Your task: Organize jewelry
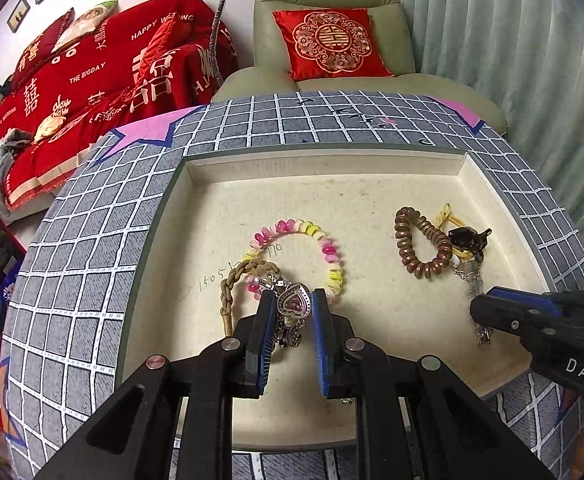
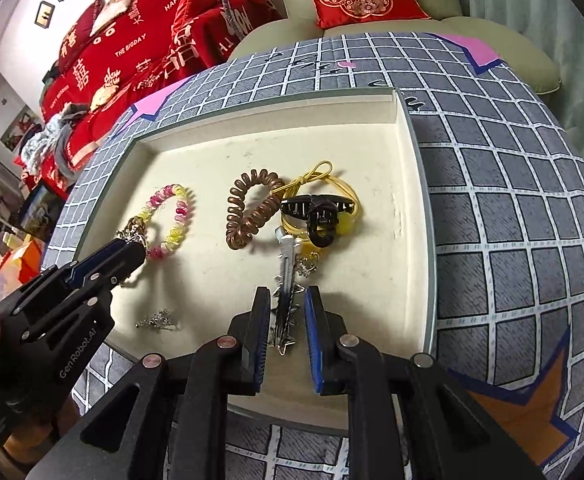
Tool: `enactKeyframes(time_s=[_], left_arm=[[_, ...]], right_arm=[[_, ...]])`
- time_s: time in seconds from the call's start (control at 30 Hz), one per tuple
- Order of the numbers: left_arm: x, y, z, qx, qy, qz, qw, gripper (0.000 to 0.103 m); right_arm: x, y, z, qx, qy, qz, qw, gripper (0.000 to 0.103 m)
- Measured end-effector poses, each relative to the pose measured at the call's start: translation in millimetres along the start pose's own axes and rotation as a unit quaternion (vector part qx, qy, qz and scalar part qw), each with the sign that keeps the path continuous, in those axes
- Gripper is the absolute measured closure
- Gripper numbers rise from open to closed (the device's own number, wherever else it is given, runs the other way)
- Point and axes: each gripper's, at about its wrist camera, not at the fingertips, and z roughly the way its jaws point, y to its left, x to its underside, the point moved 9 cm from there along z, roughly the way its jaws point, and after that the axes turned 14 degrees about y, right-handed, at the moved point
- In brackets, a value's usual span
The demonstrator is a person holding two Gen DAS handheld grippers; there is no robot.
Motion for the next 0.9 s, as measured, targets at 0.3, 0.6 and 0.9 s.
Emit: enactKeyframes(time_s=[0.3, 0.6, 0.9], left_arm=[[3.8, 8.0, -25.3, 0.001, -0.023, -0.019, 0.9996, 0.075], [24.5, 18.4, -57.9, -0.007, -0.056, -0.043, 0.9975, 0.000], [61.4, 23.1, -86.4, -0.021, -0.077, -0.043, 0.9959, 0.000]], right_arm=[[6.3, 3.3, -38.2, -0.007, -0.050, 0.012, 0.999, 0.060], [39.5, 6.1, -69.5, 0.027, -0.092, 0.017, 0.995, 0.045], [81.5, 5.8, -94.1, 0.099, -0.140, 0.007, 0.985, 0.014]])
